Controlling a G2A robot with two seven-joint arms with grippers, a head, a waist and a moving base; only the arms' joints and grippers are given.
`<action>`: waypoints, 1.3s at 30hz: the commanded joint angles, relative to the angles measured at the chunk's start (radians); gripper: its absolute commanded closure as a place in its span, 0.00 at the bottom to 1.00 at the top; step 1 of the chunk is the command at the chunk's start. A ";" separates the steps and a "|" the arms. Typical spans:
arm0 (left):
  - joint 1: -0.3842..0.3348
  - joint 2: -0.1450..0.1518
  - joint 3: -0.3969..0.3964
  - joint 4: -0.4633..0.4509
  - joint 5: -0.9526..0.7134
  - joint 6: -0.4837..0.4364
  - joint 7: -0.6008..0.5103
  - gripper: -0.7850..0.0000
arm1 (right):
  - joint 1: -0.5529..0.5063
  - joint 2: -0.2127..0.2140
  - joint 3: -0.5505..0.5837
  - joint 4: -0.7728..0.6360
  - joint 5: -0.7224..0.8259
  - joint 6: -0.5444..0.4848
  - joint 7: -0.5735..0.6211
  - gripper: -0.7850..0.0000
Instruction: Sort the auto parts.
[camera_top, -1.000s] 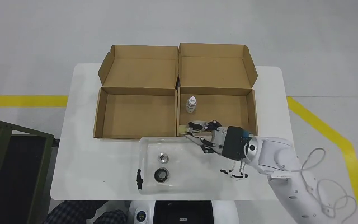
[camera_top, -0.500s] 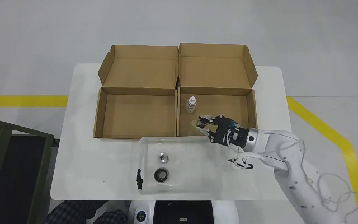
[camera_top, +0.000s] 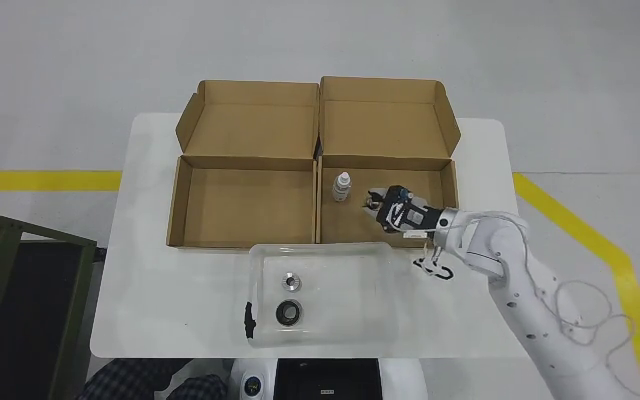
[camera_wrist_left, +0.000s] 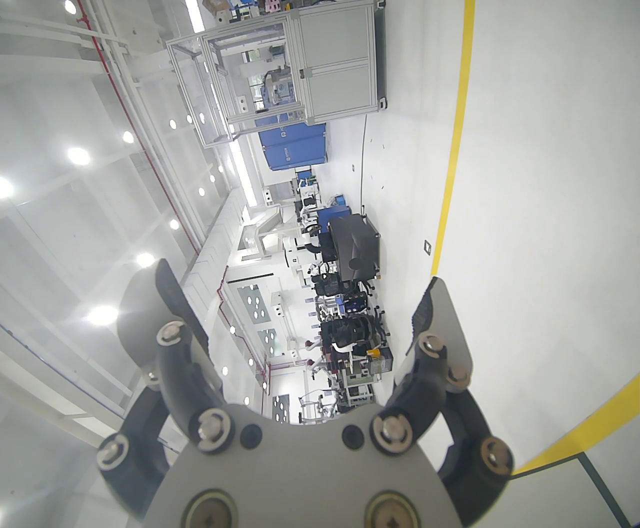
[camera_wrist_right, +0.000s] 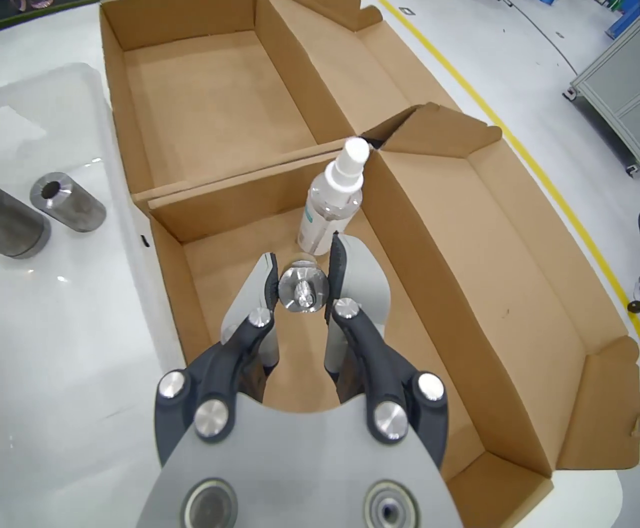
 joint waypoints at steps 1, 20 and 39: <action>0.000 0.000 0.000 0.000 0.000 0.000 0.000 0.00 | 0.024 -0.004 -0.013 0.030 -0.006 0.011 0.016 1.00; 0.000 0.000 0.000 0.000 0.000 0.000 0.000 0.00 | 0.187 -0.050 -0.161 0.230 -0.043 0.088 0.079 0.94; 0.000 0.000 0.000 0.000 0.000 0.000 0.000 0.00 | 0.215 -0.065 -0.173 0.241 -0.054 0.098 0.049 0.38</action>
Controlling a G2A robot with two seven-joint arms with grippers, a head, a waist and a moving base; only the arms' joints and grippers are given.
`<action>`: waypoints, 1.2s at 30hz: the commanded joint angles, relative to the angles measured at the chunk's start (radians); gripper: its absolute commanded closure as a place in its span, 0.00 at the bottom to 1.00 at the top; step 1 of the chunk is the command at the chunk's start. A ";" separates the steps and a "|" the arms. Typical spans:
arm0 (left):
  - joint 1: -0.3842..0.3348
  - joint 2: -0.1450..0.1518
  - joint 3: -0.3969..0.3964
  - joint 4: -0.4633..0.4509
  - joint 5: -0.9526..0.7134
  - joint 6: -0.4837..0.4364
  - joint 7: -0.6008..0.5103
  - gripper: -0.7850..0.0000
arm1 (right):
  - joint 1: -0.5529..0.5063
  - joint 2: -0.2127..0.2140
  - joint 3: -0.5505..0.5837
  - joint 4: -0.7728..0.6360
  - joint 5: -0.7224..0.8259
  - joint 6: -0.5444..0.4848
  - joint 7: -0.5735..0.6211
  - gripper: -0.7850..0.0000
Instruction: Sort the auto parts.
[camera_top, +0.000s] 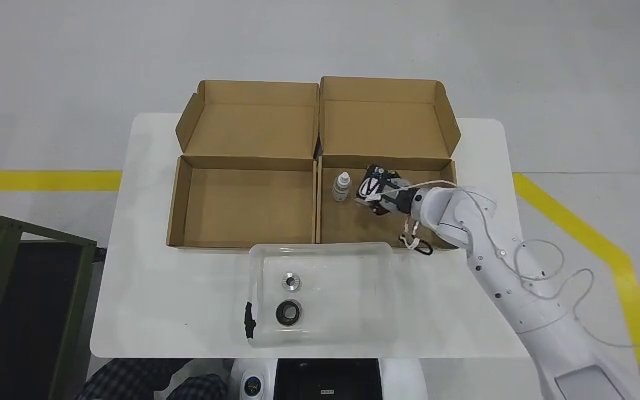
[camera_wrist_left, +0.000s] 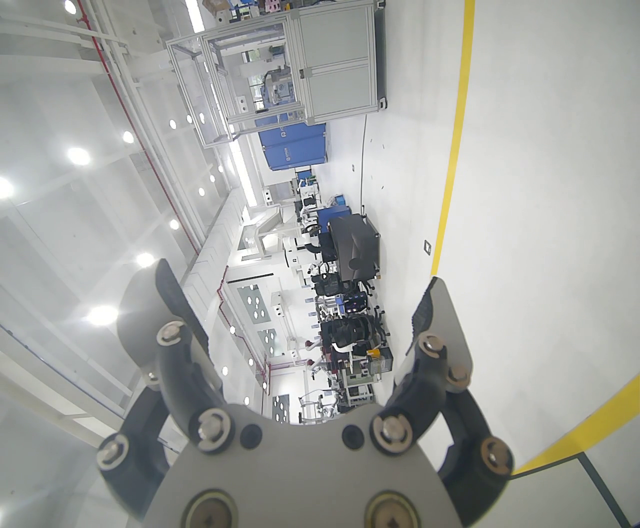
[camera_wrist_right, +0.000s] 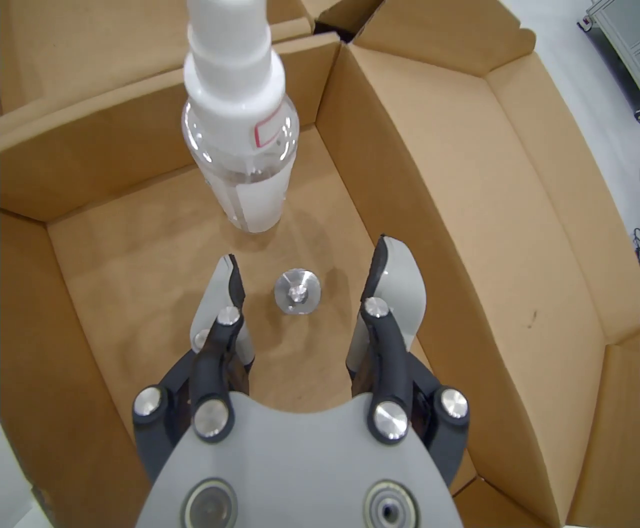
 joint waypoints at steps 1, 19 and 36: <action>0.000 0.000 0.000 0.000 0.000 0.000 0.000 0.00 | -0.010 0.004 0.016 -0.028 -0.003 -0.003 -0.003 0.37; 0.000 0.000 0.000 0.000 0.000 0.000 0.000 0.00 | -0.230 0.046 0.138 -0.391 -0.021 -0.067 -0.040 0.31; 0.000 0.000 0.000 0.000 0.000 0.000 0.000 0.00 | -0.307 0.036 -0.011 -0.521 -0.062 -0.119 -0.053 0.30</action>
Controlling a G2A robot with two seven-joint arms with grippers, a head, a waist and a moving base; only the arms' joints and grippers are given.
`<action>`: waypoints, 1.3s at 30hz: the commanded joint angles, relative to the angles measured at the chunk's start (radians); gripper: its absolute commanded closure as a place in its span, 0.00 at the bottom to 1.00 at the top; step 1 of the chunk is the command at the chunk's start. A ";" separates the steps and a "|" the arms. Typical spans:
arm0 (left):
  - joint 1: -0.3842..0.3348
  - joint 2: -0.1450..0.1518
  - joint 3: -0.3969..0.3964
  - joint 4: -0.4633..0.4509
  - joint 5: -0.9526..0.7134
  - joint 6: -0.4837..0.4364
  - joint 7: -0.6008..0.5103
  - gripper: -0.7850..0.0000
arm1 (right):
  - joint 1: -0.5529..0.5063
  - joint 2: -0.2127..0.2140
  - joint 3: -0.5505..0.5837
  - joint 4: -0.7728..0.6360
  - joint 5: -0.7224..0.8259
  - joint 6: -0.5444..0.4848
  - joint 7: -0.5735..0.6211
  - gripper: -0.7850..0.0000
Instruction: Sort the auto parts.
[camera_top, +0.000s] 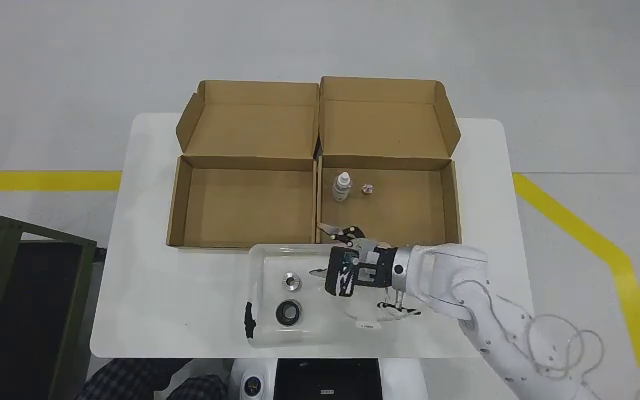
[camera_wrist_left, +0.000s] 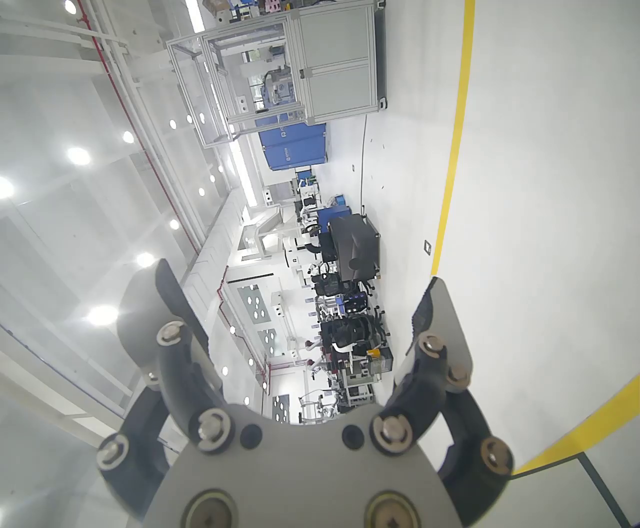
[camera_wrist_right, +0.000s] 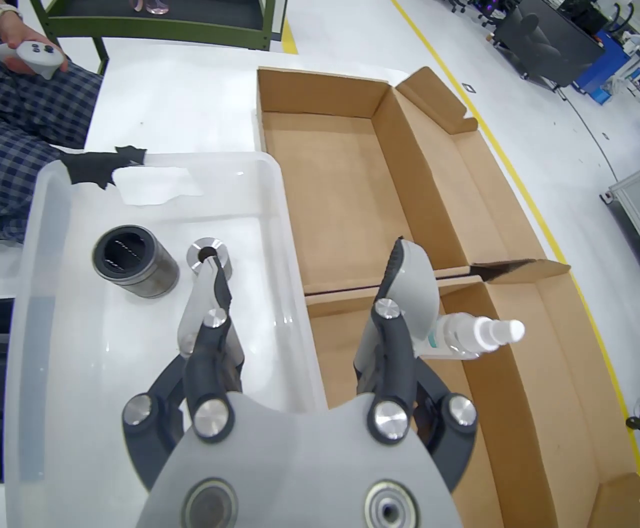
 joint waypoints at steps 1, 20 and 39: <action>0.000 0.000 0.000 0.000 0.000 0.000 0.000 0.00 | 0.001 -0.003 -0.019 -0.003 -0.007 -0.001 0.000 0.30; 0.000 0.000 0.000 0.000 0.000 0.000 0.000 0.00 | 0.049 -0.032 -0.162 0.060 -0.060 -0.013 0.002 0.44; 0.000 0.000 0.000 0.000 0.000 0.000 0.000 0.00 | 0.122 -0.069 -0.250 0.224 -0.052 -0.013 -0.015 0.47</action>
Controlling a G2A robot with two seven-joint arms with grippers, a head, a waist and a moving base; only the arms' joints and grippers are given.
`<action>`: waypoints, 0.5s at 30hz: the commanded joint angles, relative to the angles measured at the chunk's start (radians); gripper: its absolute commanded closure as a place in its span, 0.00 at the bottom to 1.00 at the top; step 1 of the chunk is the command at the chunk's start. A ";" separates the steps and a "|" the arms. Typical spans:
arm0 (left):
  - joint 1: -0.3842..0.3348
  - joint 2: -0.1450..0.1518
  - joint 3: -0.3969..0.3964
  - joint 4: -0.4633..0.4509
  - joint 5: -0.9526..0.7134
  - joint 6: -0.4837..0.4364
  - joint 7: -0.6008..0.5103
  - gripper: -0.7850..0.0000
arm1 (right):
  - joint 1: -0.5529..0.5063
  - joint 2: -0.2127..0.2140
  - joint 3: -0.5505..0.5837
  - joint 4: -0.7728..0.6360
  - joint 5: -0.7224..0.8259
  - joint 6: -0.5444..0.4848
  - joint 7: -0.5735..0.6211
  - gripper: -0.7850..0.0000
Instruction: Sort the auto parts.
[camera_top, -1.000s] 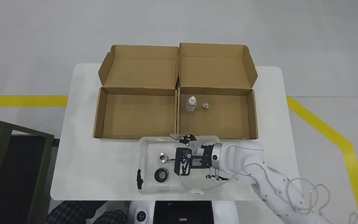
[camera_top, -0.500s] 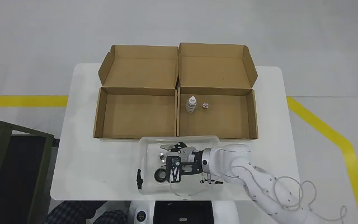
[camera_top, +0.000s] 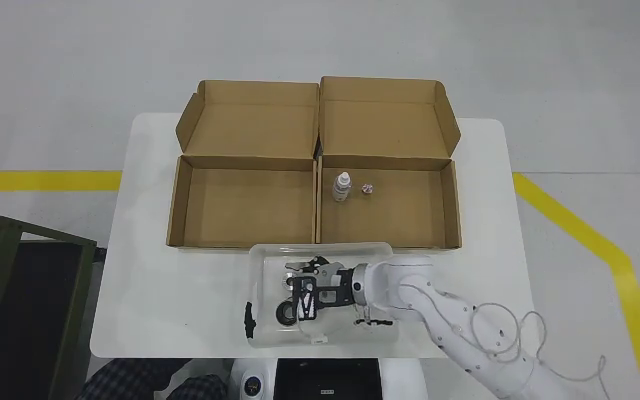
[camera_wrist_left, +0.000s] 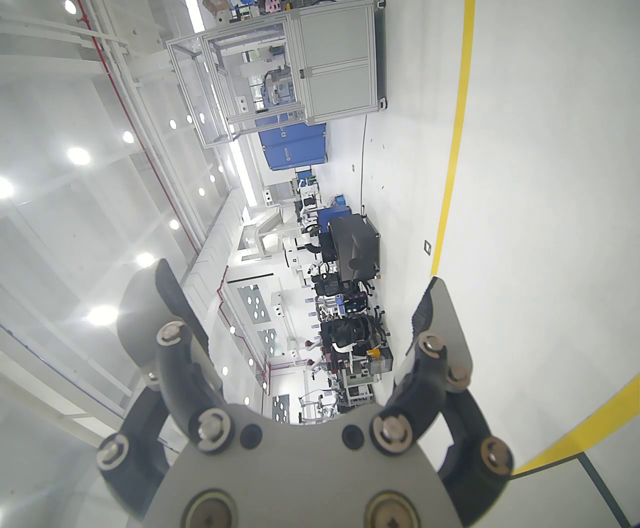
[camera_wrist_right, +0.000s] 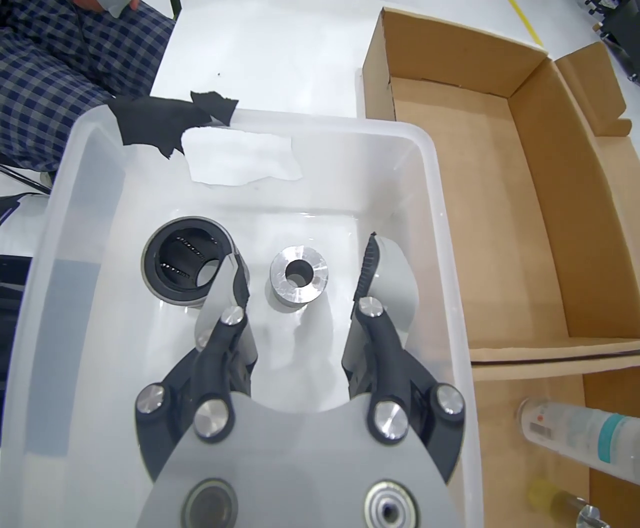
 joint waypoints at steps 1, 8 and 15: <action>0.000 0.000 0.000 0.000 0.000 0.000 0.000 0.00 | 0.008 -0.004 -0.007 0.017 0.000 0.001 -0.006 0.47; 0.000 0.000 0.000 0.000 0.000 0.000 0.000 0.00 | 0.039 -0.017 -0.024 0.070 -0.001 0.004 -0.019 0.47; 0.000 0.000 0.000 0.000 0.000 0.000 0.000 0.00 | 0.057 -0.030 -0.045 0.111 0.000 -0.003 -0.019 0.49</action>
